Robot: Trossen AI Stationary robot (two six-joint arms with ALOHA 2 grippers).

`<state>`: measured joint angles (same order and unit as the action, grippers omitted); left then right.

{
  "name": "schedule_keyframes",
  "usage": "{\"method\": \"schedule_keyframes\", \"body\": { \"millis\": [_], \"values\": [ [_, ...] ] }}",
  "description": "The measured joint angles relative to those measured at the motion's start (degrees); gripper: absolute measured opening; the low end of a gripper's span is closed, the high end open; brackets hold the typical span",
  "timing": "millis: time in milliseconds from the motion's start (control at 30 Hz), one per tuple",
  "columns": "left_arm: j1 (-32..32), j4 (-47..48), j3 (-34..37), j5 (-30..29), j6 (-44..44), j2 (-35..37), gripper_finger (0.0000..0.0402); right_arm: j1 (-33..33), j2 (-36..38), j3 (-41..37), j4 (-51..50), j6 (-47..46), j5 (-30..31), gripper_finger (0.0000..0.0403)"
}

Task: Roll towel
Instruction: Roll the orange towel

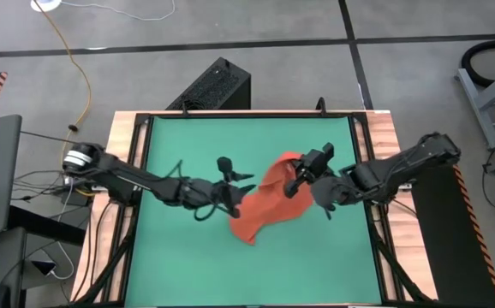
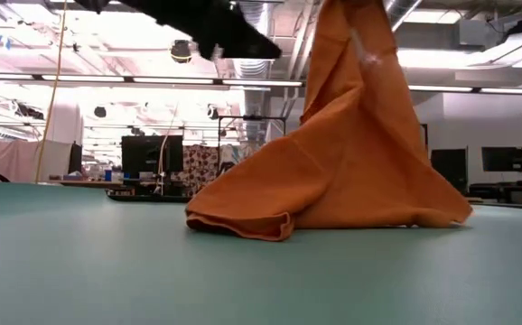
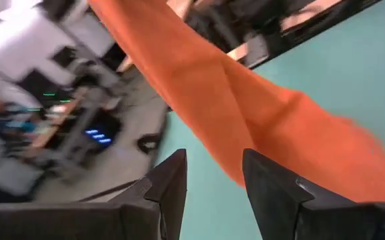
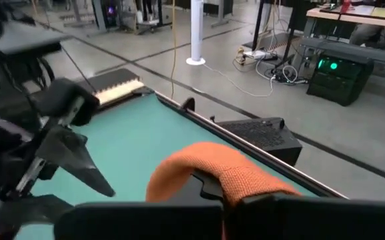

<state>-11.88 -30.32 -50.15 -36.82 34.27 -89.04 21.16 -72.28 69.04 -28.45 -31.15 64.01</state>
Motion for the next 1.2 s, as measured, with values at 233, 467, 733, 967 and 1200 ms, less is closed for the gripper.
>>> {"method": "schedule_keyframes", "body": {
  "millis": [233, 467, 733, 967, 1200],
  "values": [
    [-0.9, -1.2, -6.2, -3.3, -0.7, -8.4, 0.0139, -2.7, -2.2, 0.0, 2.5, 0.2, -2.6, 0.0005],
    [-0.8, -5.4, -8.5, -9.3, -5.0, -14.8, 0.0139, -3.4, -2.0, 0.0, 10.9, 6.9, -2.5, 0.0005],
    [-0.4, -10.9, -9.1, -20.9, -2.1, -18.1, 0.0139, -3.1, -2.1, 0.0, 14.0, 9.2, -2.6, 0.0005],
    [1.0, -11.1, -9.1, -19.4, -4.8, -18.1, 0.0135, -1.6, -2.1, 0.0, 14.0, 9.2, -2.6, 0.0005],
    [1.0, -10.9, -9.1, -21.3, -1.5, -17.9, 0.003, -0.9, -2.1, 0.0, 13.9, 9.2, -2.6, 0.0005]
  ]
}}
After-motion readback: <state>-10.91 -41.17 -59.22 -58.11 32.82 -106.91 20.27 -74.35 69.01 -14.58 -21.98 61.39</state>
